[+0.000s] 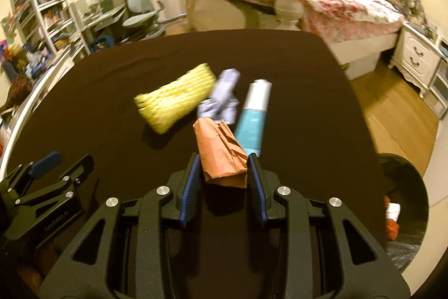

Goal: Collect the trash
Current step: 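Grasp the orange folded paper with the right gripper, then lower the left gripper onto the yellow foam net while the right holds the orange paper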

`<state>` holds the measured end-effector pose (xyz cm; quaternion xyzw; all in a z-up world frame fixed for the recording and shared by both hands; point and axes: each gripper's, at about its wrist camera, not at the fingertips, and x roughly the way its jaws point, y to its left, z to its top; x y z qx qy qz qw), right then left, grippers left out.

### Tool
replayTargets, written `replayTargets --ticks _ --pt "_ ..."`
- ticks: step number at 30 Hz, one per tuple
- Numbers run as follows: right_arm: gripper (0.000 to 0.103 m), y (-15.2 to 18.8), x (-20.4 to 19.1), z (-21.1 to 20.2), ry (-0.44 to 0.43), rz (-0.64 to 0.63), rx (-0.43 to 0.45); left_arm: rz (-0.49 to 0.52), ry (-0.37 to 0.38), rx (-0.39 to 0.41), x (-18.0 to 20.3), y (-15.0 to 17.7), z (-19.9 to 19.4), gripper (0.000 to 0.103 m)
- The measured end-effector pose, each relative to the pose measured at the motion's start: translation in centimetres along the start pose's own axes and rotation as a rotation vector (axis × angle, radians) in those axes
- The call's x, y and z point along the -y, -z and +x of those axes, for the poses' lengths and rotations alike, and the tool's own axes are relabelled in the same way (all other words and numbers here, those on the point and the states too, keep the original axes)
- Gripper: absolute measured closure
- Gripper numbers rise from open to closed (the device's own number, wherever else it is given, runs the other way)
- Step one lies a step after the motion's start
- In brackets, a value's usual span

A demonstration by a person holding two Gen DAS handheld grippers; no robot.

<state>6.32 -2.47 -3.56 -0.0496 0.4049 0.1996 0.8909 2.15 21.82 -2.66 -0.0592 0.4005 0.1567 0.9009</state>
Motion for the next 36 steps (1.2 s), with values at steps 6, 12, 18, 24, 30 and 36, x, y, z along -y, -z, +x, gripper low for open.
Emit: replayTargets --ticks 6,12,18,24,30,36 --pt "0.069 -0.5 4.8 0.3 0.072 0.073 -0.001 0.042 0.027 0.006 2.0 -0.3 0.1 0.031" --pt "0.069 -0.6 5.7 2.4 0.101 0.104 -0.025 0.094 0.048 0.015 4.4 -0.8 0.4 0.031" --pt "0.069 -1.9 4.5 3.5 0.094 0.089 -0.026 0.134 0.064 0.035 6.4 -1.7 0.9 0.031" --pt "0.069 -2.6 5.1 4.0 0.076 0.102 -0.022 0.167 0.064 0.051 7.8 -2.7 1.7 0.031" --pt "0.069 -2.8 5.6 4.3 0.056 0.117 -0.021 0.184 0.057 0.051 8.5 -4.0 2.9 0.029" --pt "0.068 -2.9 5.7 4.4 0.050 0.121 -0.021 0.193 0.081 0.033 8.9 -5.0 4.1 0.029"
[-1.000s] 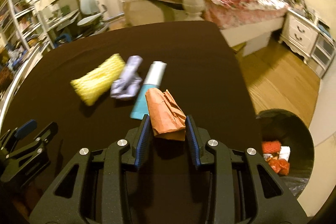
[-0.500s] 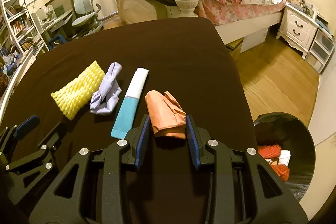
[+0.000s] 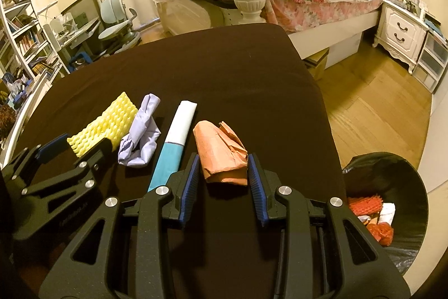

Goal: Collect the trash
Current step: 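Lower the left gripper onto the yellow foam net while the right holds the orange paper, then carry the foam net and orange paper over the bin and open both grippers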

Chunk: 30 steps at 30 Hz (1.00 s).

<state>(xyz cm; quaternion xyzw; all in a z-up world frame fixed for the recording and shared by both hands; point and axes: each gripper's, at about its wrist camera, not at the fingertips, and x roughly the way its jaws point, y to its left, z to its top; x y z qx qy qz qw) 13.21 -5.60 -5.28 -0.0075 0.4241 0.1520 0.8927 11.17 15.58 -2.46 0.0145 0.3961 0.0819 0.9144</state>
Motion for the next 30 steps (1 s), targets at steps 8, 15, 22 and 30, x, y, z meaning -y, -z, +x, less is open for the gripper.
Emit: replayTargets --ticks 8,15,22,30 --pt "0.068 -0.1 -0.1 0.0 0.003 -0.002 0.001 0.046 0.083 -0.022 0.4 0.0 0.5 0.059" --pt "0.069 -0.1 -0.1 0.0 -0.002 0.005 0.002 0.048 0.102 -0.008 0.4 0.6 -0.3 0.070" --pt "0.069 1.1 0.0 -1.0 -0.013 0.019 0.006 0.028 0.097 -0.003 0.3 1.5 -1.4 0.071" --pt "0.069 3.2 0.1 -2.8 -0.022 0.020 0.010 -0.028 0.091 -0.008 -0.2 3.1 -3.0 0.071"
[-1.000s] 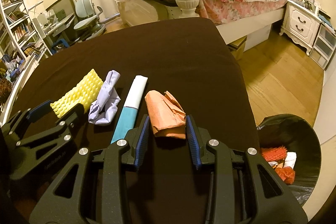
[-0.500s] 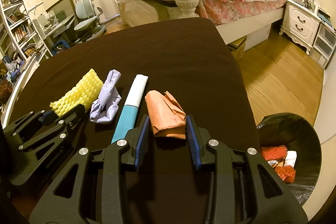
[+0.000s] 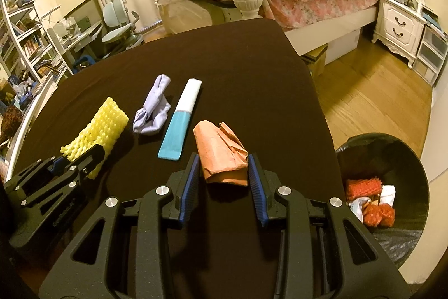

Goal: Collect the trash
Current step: 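Carry the foam net and orange paper over the bin and open both grippers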

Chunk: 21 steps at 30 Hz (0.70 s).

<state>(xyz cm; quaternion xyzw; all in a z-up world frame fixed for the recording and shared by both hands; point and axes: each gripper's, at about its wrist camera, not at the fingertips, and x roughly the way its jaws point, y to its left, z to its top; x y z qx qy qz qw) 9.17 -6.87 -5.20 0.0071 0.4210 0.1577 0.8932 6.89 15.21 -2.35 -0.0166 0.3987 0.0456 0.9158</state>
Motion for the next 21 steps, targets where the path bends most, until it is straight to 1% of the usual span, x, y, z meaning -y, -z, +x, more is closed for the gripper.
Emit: replayTargets --ticks 7,16,21 --pt "0.069 1.6 -0.3 -1.8 -0.003 -0.014 0.010 -0.030 0.017 0.010 0.4 0.9 -1.8 0.071" --pt "0.069 3.4 0.0 -5.0 -0.002 -0.016 0.038 -0.032 0.039 0.042 1.9 2.1 -3.9 0.071" --pt "0.069 4.5 0.8 -6.6 0.006 -0.006 0.051 -0.028 0.046 0.050 2.8 2.9 -4.7 0.071"
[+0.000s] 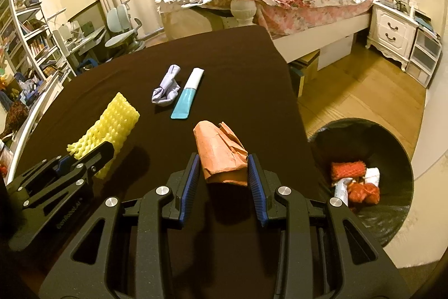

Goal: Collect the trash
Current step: 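Carry the foam net and orange paper over the bin and open both grippers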

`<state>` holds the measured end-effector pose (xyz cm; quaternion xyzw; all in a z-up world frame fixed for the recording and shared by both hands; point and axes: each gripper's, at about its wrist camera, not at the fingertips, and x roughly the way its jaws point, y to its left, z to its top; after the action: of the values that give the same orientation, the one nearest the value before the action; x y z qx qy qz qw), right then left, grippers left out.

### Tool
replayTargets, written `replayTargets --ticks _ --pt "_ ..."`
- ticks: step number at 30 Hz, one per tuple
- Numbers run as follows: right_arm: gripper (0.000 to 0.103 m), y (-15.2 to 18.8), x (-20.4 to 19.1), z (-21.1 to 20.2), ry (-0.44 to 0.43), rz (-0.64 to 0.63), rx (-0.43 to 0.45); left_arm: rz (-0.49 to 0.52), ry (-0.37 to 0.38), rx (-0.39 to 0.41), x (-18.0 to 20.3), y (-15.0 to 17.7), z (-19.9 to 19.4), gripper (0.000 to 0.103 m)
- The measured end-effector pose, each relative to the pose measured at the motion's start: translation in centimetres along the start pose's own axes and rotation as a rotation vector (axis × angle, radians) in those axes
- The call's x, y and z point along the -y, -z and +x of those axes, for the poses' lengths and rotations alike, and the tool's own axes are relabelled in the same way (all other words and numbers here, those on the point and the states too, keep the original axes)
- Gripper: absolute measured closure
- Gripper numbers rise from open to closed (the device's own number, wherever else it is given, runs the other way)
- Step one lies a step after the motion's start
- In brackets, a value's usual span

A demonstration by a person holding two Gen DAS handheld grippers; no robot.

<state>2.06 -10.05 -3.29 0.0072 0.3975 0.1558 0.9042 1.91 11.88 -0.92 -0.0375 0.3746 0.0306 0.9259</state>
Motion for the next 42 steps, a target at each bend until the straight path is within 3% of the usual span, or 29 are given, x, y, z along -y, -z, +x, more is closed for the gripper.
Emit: replayTargets --ticks 14,42 --pt "0.069 0.9 4.2 -2.1 0.068 0.064 0.038 0.052 0.040 0.024 3.9 0.7 -1.0 0.071" --pt "0.068 1.6 15.3 -4.5 0.257 0.233 0.107 0.202 0.174 0.034 15.6 -0.2 0.7 0.071"
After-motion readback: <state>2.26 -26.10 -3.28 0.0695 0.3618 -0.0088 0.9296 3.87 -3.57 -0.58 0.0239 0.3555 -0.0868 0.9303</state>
